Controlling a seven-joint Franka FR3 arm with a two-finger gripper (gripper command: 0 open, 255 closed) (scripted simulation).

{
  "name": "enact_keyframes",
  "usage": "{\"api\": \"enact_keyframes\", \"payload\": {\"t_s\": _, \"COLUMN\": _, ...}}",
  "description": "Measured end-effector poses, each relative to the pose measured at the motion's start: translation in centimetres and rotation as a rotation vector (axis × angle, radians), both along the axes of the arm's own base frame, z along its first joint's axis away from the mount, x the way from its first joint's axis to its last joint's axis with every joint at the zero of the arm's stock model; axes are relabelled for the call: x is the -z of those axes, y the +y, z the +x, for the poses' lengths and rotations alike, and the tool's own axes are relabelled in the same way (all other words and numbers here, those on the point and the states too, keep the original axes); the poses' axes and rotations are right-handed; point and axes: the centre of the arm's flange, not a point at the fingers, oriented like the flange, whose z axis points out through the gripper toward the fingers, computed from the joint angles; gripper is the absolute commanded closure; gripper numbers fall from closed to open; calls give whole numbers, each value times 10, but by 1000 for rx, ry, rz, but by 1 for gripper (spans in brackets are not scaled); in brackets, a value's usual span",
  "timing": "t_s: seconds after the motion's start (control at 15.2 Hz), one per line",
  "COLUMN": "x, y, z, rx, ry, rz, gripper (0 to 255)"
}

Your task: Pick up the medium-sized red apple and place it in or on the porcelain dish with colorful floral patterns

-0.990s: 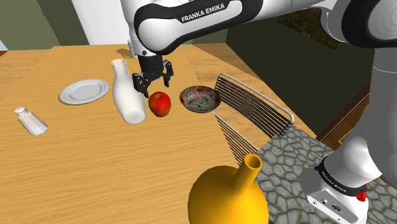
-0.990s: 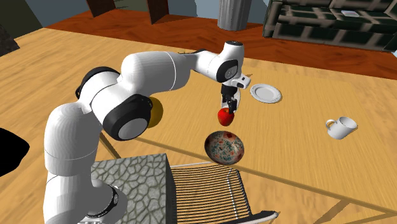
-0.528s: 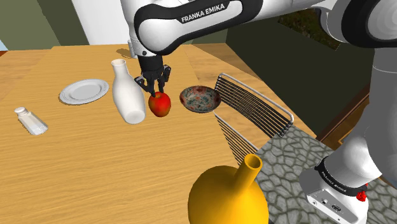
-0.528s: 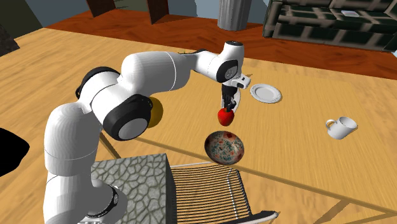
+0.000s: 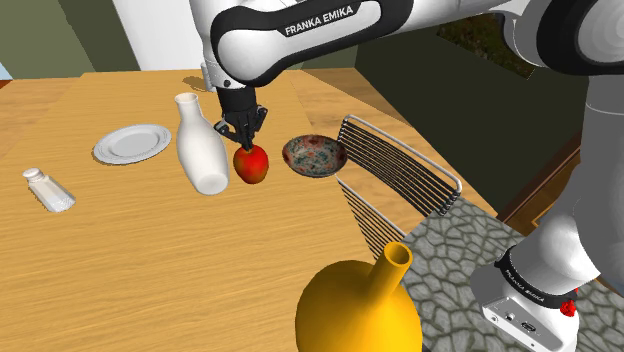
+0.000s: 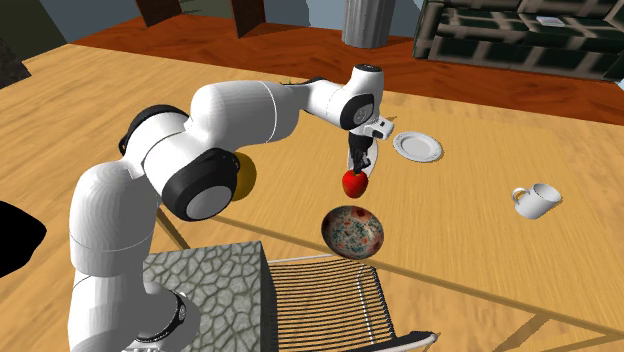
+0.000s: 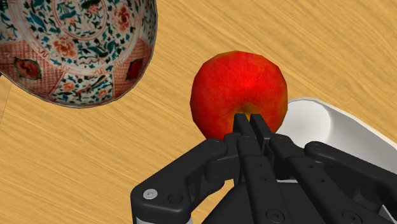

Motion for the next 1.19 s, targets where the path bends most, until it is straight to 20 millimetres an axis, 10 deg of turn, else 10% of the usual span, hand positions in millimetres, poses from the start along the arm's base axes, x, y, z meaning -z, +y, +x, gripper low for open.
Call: {"api": "enact_keyframes", "payload": {"t_s": 1.19, "x": -89, "y": 0, "z": -1, "rx": 0, "ry": 0, "rz": 0, "gripper": 255}}
